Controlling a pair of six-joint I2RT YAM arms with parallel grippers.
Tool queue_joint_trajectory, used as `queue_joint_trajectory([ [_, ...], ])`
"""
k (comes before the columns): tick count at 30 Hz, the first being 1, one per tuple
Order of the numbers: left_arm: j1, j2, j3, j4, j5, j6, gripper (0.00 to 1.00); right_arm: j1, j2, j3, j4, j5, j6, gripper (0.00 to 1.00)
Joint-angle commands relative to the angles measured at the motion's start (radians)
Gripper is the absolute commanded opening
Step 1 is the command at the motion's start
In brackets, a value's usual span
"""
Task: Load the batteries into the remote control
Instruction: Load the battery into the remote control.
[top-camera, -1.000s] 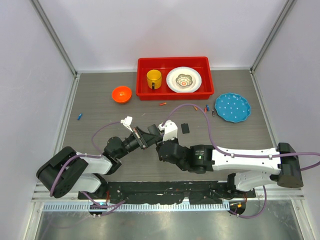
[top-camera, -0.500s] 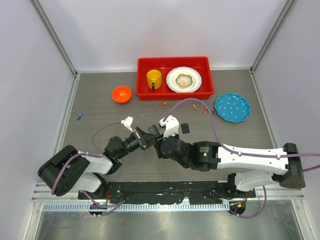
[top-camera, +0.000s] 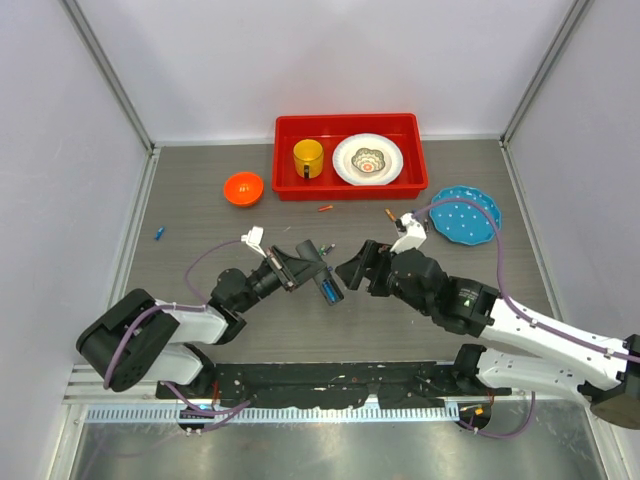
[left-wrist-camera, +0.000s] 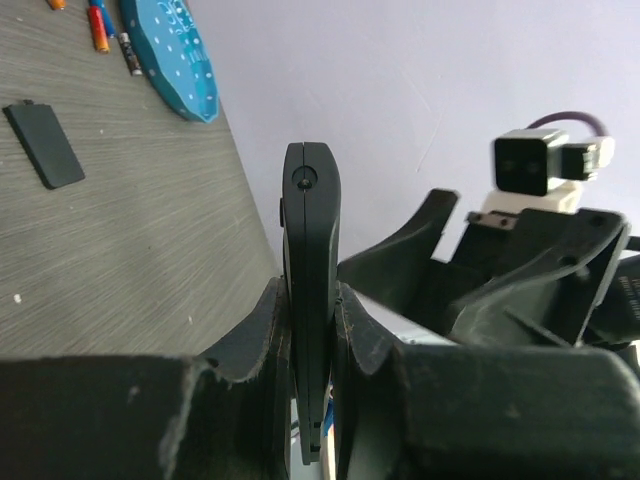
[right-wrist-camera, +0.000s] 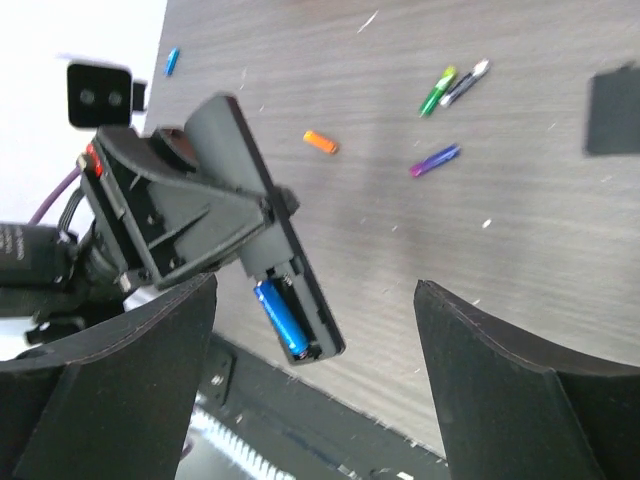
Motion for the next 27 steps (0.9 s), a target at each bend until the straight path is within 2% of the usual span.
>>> queue_joint_trajectory([
  [1,0.000,0.015,0.052,0.257,-0.021,-0.058,0.00,-0.059,-0.029,-0.044,0.149,-0.284,0.155,0.86],
  [7,0.000,0.037,0.063,0.257,-0.015,-0.089,0.00,-0.114,0.012,-0.092,0.256,-0.445,0.253,0.87],
  [10,0.000,0.034,0.060,0.257,-0.015,-0.087,0.00,-0.130,0.031,-0.119,0.293,-0.471,0.281,0.88],
  [27,0.000,0.026,0.052,0.257,-0.019,-0.061,0.00,-0.180,0.031,-0.170,0.302,-0.490,0.293,0.88],
])
